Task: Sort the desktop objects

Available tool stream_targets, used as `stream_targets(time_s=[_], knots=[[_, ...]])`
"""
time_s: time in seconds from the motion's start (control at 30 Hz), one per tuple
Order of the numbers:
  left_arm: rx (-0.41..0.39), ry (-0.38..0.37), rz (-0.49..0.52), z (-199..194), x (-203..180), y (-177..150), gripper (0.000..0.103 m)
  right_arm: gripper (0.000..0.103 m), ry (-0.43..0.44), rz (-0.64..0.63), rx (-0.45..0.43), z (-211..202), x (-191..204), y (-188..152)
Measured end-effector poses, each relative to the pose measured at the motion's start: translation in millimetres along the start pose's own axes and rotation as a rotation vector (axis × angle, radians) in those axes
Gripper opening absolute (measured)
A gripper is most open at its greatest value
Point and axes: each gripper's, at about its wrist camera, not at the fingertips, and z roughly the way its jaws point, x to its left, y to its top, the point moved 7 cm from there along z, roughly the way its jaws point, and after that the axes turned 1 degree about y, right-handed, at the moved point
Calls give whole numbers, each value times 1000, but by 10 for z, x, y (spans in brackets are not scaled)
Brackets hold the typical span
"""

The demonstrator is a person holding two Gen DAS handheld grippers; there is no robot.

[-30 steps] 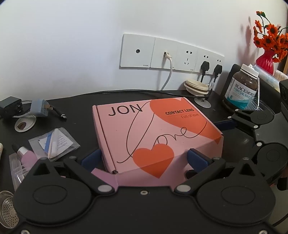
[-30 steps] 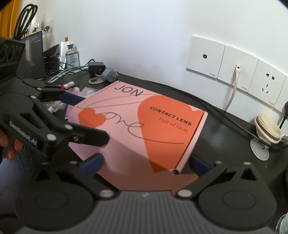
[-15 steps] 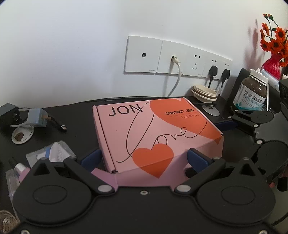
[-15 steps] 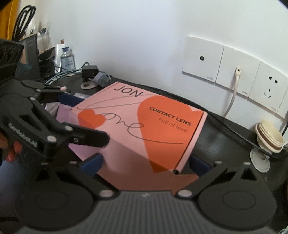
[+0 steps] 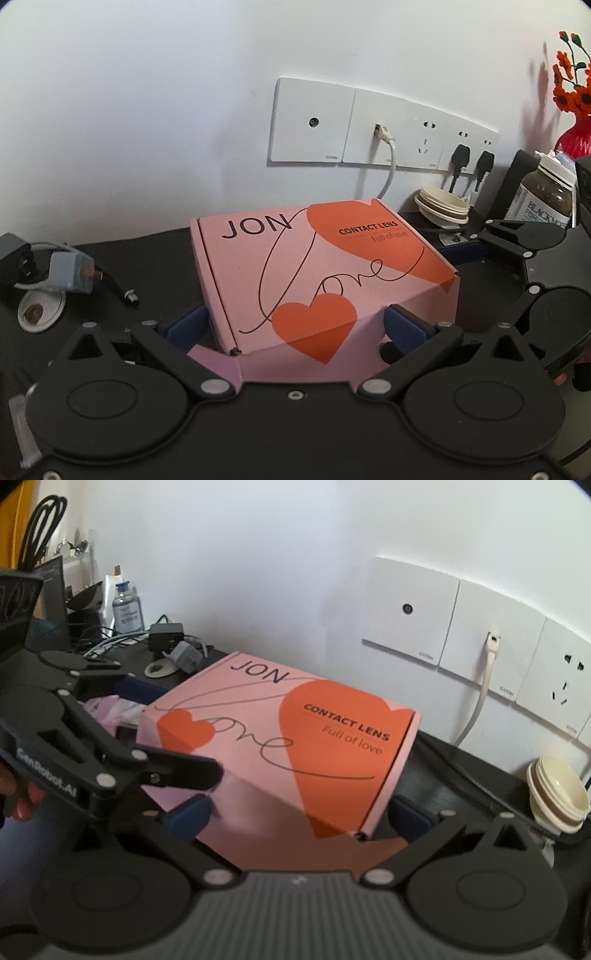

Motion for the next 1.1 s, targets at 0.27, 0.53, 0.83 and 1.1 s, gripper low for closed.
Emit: stream_targets(time_s=[0.27, 0.53, 0.83, 1.1], knots=[[-10, 19, 12, 155, 32, 130, 103, 102, -31, 2, -13, 153, -146, 107], [-24, 31, 15, 129, 48, 202, 102, 102, -43, -4, -16, 234, -214, 179], [-6, 80, 31, -141, 8, 163, 102, 102, -68, 57, -29, 13, -218, 142], [-2, 49, 41, -492, -94, 48, 102, 102, -106, 182, -45, -315, -151, 1]])
